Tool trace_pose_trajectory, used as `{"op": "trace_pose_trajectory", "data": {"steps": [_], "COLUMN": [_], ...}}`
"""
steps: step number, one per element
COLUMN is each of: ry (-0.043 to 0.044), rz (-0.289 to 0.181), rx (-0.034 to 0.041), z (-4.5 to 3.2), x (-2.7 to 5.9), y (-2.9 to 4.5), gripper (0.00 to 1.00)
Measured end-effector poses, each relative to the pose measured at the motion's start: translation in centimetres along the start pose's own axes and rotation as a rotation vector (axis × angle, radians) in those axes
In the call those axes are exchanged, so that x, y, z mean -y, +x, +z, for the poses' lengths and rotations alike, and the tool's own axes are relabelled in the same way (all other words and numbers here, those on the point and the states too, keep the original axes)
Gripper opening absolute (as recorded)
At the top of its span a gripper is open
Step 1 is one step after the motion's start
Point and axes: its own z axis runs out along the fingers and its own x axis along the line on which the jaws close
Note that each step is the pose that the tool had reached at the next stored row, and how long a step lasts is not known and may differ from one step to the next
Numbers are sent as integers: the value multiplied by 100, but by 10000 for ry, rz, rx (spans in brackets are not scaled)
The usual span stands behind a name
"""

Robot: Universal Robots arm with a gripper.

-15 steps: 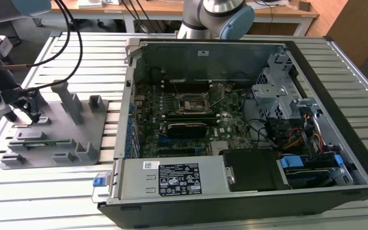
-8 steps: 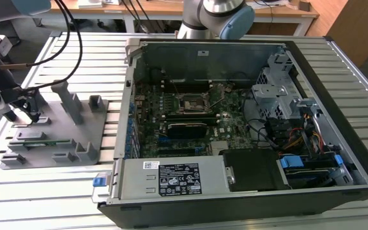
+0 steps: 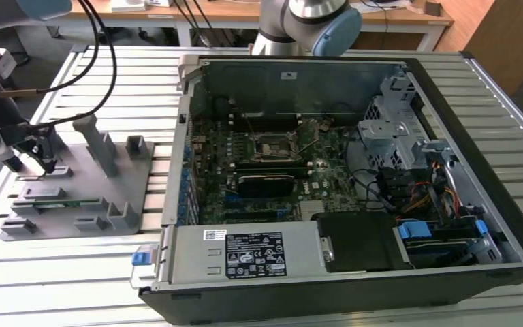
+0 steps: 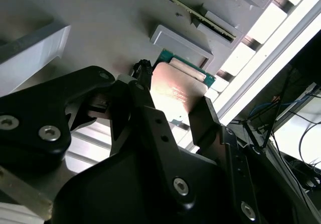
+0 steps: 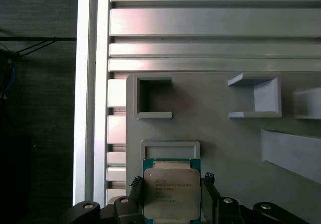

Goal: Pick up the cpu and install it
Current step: 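Pick up the cpu and move it towards the insertion slot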

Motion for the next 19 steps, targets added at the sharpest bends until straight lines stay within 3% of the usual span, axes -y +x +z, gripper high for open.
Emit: {"op": "trace_pose_trajectory", "data": {"steps": [19], "ry": [0], "rz": [0], "rx": [0], "z": [-68], "x": [-3], "y": [2], "gripper": [54]}}
